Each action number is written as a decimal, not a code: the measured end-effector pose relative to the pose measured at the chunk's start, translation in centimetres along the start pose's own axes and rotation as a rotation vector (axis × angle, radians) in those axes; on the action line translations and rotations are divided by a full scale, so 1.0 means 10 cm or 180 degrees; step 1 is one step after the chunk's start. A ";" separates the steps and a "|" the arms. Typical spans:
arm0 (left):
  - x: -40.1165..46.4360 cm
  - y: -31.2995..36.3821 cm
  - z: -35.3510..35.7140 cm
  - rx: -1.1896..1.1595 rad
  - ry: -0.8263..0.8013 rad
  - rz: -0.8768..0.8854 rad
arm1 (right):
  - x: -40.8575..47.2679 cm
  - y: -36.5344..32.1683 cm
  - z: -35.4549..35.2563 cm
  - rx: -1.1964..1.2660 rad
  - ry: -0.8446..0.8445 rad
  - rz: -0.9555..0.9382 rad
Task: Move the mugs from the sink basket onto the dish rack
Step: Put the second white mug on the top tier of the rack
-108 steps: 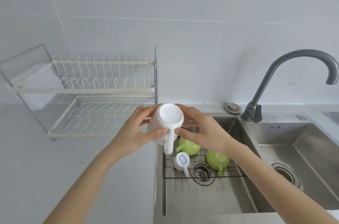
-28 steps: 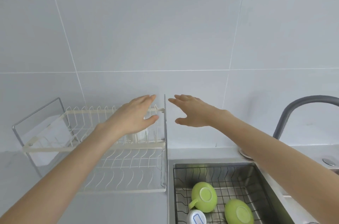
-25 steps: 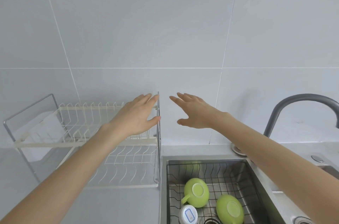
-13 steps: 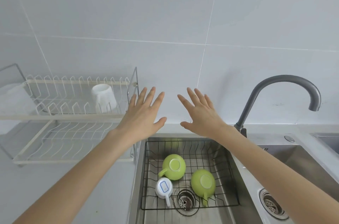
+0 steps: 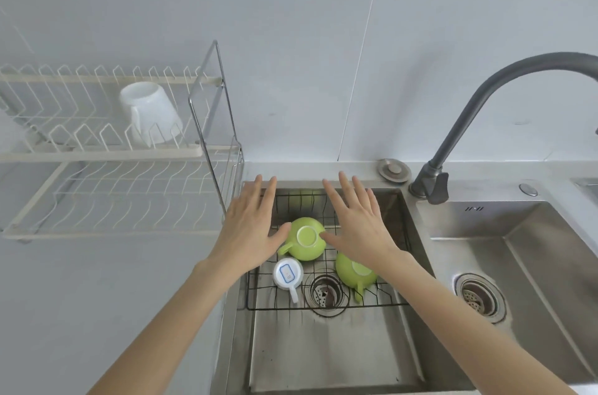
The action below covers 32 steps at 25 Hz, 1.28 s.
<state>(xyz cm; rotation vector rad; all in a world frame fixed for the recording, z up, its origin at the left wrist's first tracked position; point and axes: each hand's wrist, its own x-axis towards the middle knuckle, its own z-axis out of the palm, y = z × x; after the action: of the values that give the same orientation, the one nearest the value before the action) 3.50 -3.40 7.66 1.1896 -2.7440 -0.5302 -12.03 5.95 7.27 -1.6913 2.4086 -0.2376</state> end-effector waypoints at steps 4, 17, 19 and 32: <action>0.06 -0.09 0.28 -0.0379 -0.0263 -0.0186 | 0.09 0.06 0.27 0.0163 -0.0215 0.0059; 0.27 -0.20 1.23 -0.2125 -0.1079 -0.1602 | 0.35 0.18 1.31 0.1057 -0.1360 0.0568; 0.28 -0.26 1.38 -0.2404 -0.1156 -0.1893 | 0.38 0.18 1.46 0.1258 -0.1527 0.0676; 0.50 -0.52 1.91 -0.3191 -0.1342 -0.2936 | 0.63 0.15 2.07 0.2213 -0.1792 0.1298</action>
<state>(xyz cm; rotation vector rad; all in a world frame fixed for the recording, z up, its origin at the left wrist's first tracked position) -0.76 -5.11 -12.29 1.9843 -1.4305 -2.0625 -10.44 0.08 -13.53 -0.8046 1.8680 -0.4075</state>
